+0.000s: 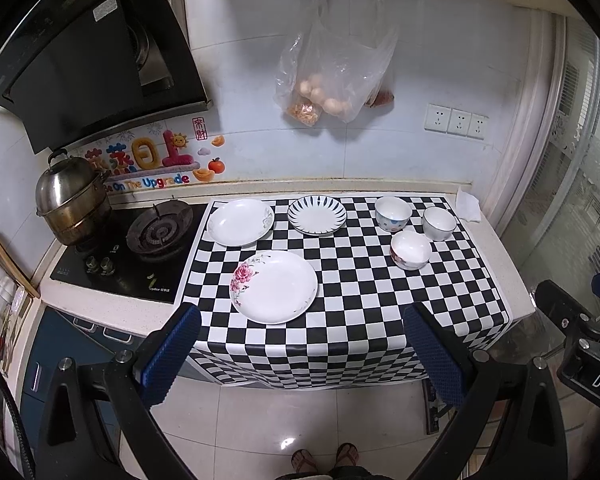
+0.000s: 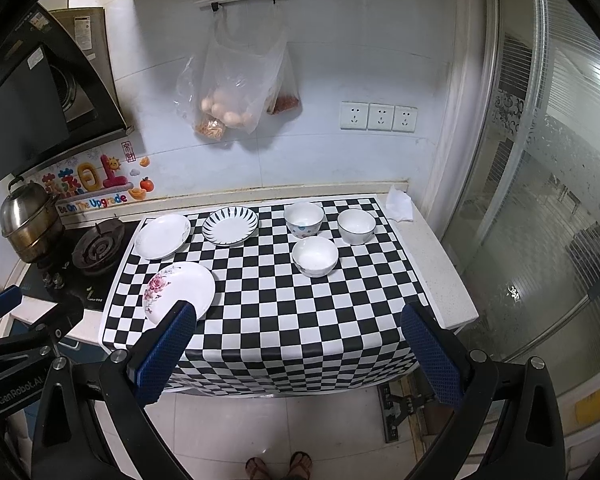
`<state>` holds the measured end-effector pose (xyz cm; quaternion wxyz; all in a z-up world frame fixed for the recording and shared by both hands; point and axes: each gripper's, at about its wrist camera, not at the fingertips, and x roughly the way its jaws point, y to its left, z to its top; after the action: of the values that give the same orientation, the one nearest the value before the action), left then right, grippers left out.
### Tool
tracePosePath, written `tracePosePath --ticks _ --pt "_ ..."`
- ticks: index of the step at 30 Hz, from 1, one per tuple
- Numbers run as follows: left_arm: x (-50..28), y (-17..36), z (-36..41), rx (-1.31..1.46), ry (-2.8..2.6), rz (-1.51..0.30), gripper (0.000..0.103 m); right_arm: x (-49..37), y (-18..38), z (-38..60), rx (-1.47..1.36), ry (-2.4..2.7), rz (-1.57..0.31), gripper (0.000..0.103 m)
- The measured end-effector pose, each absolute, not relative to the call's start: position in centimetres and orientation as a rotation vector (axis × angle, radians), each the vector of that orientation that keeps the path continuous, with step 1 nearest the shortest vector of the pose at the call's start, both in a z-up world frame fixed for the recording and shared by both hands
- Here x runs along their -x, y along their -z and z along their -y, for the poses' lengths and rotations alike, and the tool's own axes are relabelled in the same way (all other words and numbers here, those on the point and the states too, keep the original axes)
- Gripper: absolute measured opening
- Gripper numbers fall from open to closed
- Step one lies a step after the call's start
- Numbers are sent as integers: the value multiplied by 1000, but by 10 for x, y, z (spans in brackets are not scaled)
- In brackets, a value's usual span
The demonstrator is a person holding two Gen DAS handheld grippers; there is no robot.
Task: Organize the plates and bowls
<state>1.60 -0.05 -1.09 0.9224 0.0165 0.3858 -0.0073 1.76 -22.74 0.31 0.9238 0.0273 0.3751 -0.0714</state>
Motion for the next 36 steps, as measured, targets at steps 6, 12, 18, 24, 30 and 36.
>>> tracePosePath --ticks 6,12,18,24,30,36 --pt "-16 10 0 -32 14 -787 103 -19 -5 228 -55 149 -770 103" --pt "-17 9 1 -32 13 -784 103 -19 -6 230 -57 150 -772 103" --pt "-17 10 1 -30 14 -783 103 -18 -5 230 -56 152 -771 103" --pt "-19 8 3 -30 15 -787 103 -17 -6 231 -59 153 -774 103" --pt "-16 5 5 -29 14 -779 103 -14 -5 232 -64 157 -773 103" --pt "-9 4 4 -31 11 -768 103 -13 -7 233 -67 156 -773 103"
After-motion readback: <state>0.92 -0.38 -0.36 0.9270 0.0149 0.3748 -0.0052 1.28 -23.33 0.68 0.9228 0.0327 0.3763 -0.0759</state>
